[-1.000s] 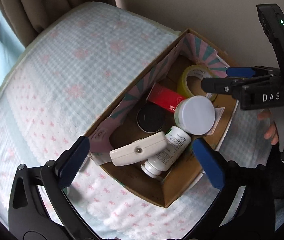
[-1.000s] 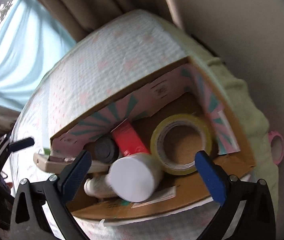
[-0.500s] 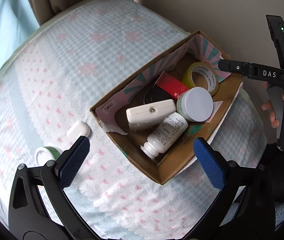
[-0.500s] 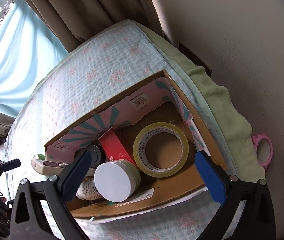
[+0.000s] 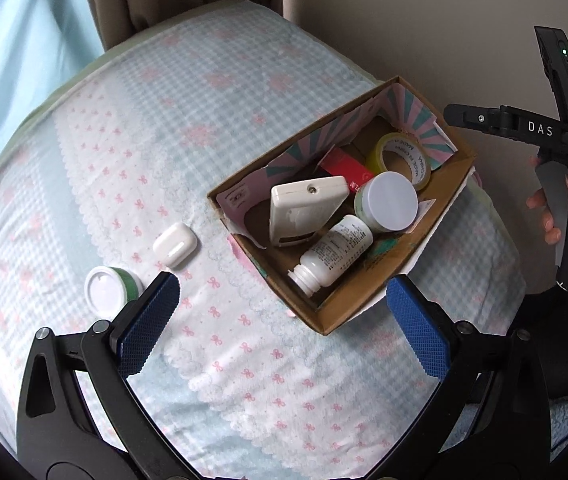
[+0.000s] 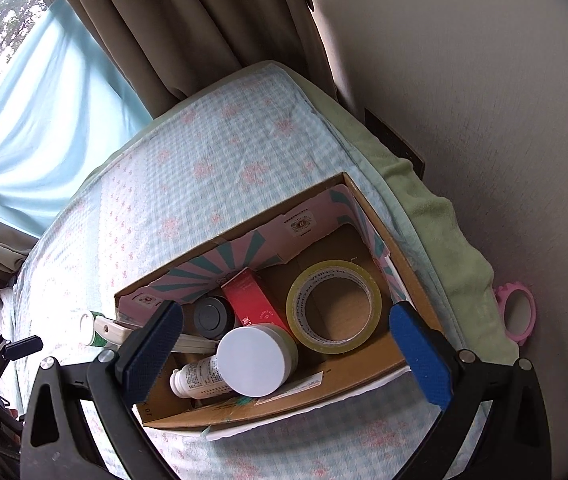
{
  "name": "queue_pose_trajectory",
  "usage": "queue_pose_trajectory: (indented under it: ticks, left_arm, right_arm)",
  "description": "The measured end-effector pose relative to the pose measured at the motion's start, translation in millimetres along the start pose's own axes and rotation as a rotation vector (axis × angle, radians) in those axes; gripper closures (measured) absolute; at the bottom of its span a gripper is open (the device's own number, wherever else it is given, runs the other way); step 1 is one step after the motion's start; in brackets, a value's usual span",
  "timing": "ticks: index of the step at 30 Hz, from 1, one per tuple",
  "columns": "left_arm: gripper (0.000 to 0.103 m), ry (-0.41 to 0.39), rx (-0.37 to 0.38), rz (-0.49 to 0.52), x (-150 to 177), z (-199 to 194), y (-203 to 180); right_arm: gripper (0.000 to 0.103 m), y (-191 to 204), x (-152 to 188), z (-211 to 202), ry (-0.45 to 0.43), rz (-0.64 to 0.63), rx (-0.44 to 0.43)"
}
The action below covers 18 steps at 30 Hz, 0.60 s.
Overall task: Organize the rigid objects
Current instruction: 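Open both tools to drop the remote and lid into the box, then move both tools back toward the green jar and earbud case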
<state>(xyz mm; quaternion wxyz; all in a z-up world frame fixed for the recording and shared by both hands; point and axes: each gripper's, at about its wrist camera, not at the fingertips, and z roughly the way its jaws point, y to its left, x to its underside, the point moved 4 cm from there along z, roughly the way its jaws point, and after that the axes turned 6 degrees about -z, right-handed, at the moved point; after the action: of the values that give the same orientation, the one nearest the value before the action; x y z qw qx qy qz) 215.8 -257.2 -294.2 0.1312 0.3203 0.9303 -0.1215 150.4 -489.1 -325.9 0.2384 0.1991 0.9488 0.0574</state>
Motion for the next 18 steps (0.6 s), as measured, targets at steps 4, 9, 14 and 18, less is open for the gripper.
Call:
queue_pose_trajectory:
  ticks: [4, 9, 14, 18]
  left_arm:
    - [0.000, -0.020, -0.002, -0.026, 14, -16, 10]
    - [0.000, -0.049, -0.008, -0.060, 37, -40, 27]
    - [0.000, -0.090, -0.014, -0.116, 67, -71, 56]
    - [0.000, -0.119, -0.029, -0.171, 92, -99, 87]
  right_arm:
    - [0.000, 11, 2, -12, -0.011, -0.014, 0.004]
    - [0.000, 33, 9, -34, -0.031, -0.054, 0.017]
    - [0.000, 60, 21, -59, -0.054, -0.085, 0.025]
    - [0.000, 89, 32, -76, -0.062, -0.132, 0.021]
